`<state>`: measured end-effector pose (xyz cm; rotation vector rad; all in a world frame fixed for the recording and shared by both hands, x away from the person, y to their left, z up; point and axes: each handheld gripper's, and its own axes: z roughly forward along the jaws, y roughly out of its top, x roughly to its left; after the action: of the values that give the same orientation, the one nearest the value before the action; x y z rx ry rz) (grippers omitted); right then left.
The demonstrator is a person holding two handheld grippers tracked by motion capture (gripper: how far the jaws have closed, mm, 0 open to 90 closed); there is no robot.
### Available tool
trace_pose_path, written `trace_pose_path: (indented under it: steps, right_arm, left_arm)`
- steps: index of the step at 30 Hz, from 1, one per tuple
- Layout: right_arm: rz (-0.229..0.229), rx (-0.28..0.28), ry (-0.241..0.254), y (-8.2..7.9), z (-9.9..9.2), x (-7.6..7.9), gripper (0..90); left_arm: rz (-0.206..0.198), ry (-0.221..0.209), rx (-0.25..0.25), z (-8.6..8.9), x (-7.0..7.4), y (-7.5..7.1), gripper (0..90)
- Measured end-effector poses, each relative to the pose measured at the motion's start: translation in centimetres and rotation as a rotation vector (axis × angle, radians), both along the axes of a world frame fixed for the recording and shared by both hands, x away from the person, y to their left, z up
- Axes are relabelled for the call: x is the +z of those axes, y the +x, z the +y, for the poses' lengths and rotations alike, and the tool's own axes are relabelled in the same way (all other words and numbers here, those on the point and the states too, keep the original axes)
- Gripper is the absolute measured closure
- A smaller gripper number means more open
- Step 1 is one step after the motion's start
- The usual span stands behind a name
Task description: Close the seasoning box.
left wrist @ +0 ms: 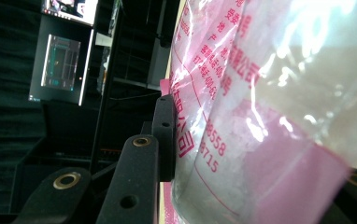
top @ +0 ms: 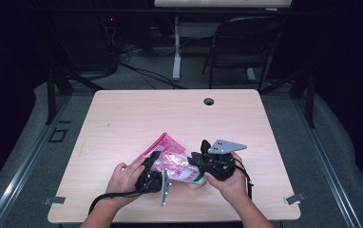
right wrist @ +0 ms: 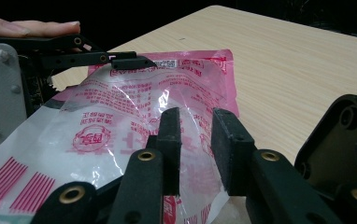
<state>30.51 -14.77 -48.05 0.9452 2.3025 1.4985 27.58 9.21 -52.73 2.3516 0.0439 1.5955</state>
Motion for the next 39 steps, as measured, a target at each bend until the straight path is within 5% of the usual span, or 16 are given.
trace_pose_path:
  steps: [19,22,23,29,39]
  right_arm:
    - [-0.016,-0.031,0.026,-0.1,-0.4,0.6,61.5]
    - [-0.017,-0.034,0.024,-0.1,-0.4,0.6,61.2]
    - [-0.019,-0.034,0.025,-0.1,-0.4,0.6,61.2]
    - [-0.032,-0.039,0.037,-0.3,-0.4,0.7,60.9]
    - [-0.042,-0.054,0.038,-0.2,-0.6,0.8,61.3]
  left_arm:
    - [0.065,-0.088,0.011,0.7,-0.3,0.1,73.4]
    - [0.082,-0.115,0.015,0.9,-0.3,0.2,73.4]
    - [0.088,-0.171,0.007,0.8,-0.7,0.2,73.4]
    - [0.106,-0.191,0.014,1.1,-0.9,0.3,73.5]
    - [0.183,-0.239,0.023,1.5,-1.5,0.6,73.4]
